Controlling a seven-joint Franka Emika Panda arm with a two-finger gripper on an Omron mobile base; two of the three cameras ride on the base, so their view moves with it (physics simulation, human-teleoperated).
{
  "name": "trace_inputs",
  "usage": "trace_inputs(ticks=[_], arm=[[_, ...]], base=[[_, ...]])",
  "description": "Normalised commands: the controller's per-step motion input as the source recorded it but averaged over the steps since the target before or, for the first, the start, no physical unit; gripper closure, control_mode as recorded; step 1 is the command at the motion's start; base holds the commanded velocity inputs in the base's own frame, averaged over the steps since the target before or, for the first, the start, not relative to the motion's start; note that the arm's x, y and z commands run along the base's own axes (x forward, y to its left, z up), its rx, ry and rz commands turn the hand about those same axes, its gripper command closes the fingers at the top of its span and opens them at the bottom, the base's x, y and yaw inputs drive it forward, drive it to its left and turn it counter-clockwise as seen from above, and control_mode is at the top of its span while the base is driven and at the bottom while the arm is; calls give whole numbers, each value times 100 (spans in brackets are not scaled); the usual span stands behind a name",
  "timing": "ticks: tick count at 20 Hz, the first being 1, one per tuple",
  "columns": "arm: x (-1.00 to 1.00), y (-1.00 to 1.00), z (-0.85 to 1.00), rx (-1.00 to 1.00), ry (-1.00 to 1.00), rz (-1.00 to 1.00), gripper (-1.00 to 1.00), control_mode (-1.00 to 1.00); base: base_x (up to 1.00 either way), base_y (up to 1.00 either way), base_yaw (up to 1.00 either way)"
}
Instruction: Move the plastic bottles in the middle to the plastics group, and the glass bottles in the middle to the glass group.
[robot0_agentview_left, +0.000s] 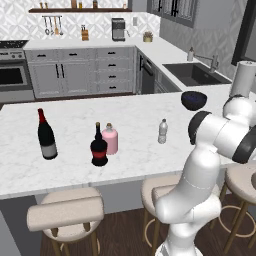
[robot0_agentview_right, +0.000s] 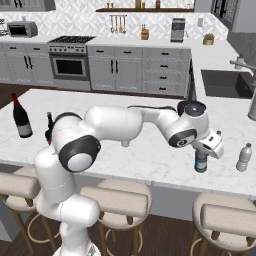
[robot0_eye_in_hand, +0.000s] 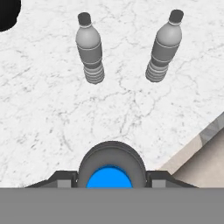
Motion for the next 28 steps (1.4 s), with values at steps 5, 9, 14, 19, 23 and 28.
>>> trace_inputs(ticks=[5, 9, 14, 19, 23, 28], arm=[[-1, -4, -5, 2, 0, 0, 100, -100], [0, -22, 0, 5, 0, 0, 100, -100], [4, -45, 0, 1, 0, 0, 100, -100], [7, -30, 0, 0, 0, 0, 100, -100], [14, -7, 0, 0, 0, 0, 100, -100], [33, 0, 0, 0, 0, 0, 100, -100]], base=[[0, 0, 0], [0, 0, 0], [0, 0, 0], [0, 0, 0], [0, 0, 0], [0, 0, 0]])
